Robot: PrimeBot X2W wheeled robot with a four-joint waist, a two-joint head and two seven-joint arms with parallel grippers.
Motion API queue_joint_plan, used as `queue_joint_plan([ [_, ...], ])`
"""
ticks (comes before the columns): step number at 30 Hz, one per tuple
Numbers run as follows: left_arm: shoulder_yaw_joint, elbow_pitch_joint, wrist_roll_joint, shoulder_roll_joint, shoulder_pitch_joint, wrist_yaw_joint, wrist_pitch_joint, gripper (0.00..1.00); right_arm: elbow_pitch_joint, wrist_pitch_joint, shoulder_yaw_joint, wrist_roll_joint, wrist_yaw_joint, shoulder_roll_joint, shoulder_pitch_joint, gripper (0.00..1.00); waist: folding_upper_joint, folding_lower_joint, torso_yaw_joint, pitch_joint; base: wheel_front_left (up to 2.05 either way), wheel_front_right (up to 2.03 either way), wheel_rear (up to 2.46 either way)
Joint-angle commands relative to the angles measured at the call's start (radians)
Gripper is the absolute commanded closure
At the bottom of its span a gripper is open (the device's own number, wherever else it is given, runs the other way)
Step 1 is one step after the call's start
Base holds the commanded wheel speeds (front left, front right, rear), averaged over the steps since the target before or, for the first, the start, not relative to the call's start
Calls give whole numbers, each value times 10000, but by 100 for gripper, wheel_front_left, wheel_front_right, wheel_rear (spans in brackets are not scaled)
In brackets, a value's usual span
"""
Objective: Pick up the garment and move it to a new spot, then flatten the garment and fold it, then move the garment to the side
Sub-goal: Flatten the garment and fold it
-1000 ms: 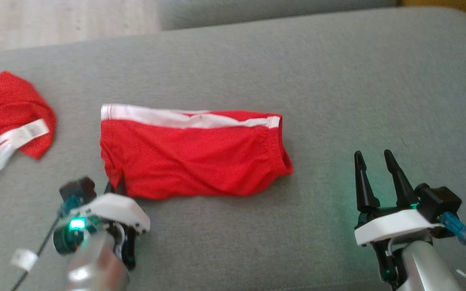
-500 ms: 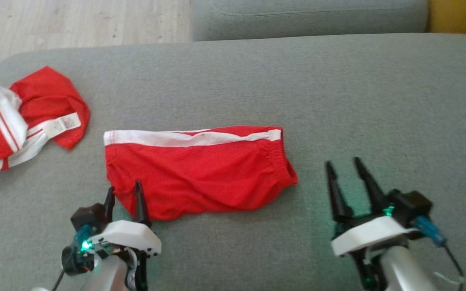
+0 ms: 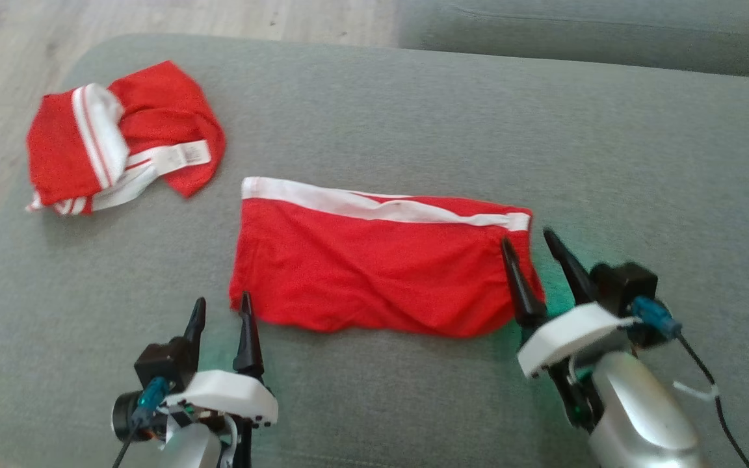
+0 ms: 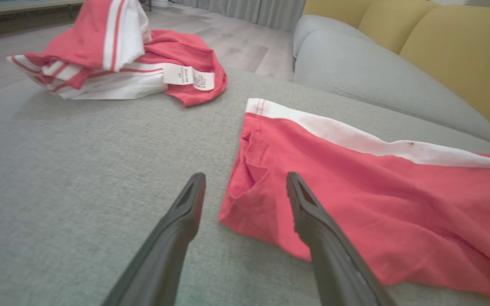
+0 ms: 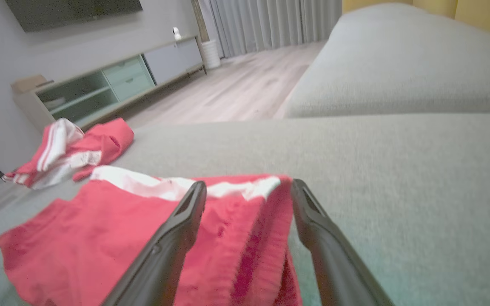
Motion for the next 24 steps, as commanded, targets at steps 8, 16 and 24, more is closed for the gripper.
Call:
queue_joint_plan([
  [8, 386, -659, 151, 141, -16, 104, -124, 0, 1961, -101, -428, -34, 39, -7, -477, 0, 0, 0, 423, 176, 0, 0, 0],
  [16, 580, -826, 293, 141, -7, 55, -124, 0, 2514, -106, 454, 1492, 39, -7, -340, 100, 0, 0, 381, 281, 0, 0, 0],
  [24, 711, -857, 386, 141, 77, -14, -124, 0, 2617, -107, -23, 2410, 39, -7, -331, 100, 0, 0, 289, 243, 0, 0, 0],
])
